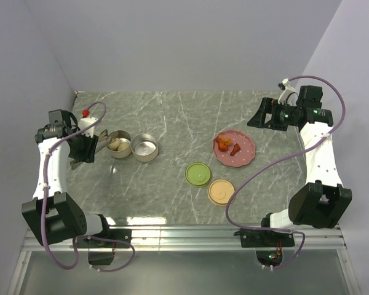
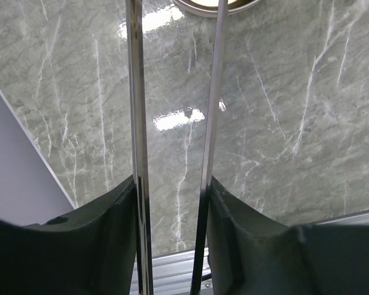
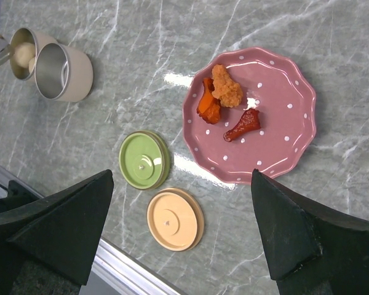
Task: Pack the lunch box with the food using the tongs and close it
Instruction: Place the food into the lunch box
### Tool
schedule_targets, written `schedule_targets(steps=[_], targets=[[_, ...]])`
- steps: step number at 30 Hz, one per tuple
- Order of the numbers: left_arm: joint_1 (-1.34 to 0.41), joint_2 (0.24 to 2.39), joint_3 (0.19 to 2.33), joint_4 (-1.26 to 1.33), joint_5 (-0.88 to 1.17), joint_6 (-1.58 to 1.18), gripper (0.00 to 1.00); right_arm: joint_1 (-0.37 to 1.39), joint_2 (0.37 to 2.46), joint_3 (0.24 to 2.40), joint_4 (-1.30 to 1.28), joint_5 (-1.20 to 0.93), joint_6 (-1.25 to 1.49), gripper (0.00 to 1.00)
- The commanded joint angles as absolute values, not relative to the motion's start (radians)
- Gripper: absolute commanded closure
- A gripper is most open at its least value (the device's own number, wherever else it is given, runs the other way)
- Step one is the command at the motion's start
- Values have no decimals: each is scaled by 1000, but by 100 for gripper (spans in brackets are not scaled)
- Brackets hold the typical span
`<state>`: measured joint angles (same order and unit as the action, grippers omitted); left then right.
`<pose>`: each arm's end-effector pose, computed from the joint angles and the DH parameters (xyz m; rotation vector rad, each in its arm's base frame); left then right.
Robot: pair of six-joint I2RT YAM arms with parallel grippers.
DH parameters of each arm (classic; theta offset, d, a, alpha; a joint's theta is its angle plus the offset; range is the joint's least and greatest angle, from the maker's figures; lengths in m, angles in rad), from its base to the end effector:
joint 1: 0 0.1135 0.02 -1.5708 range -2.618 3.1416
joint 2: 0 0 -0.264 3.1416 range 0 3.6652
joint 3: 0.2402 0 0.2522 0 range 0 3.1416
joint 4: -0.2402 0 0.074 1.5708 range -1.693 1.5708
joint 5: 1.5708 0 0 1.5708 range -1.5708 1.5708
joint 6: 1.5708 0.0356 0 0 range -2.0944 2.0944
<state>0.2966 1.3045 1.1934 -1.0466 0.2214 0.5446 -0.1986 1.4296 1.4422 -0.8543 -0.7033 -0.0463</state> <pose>0.2359 0.0639 0.3011 0.3928 2.6477 -0.0426 0.2932 -0.0355 0.3625 -0.1428 2.2662 0.7141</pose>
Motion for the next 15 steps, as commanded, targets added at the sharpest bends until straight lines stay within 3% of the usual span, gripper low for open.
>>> schedule_targets(steps=[1,10,15], targets=[[290,1299,1236,-1017,224,563,52,-192,1437,1494,-856,-701,-57,0],[264,1293,1310,-1049,297,549,48,-190,1436,1497,-859,-703,-60,0],[120,1310,1411,-1063,327,526,47,-190,1436,1496,-857,-692,-60,0]])
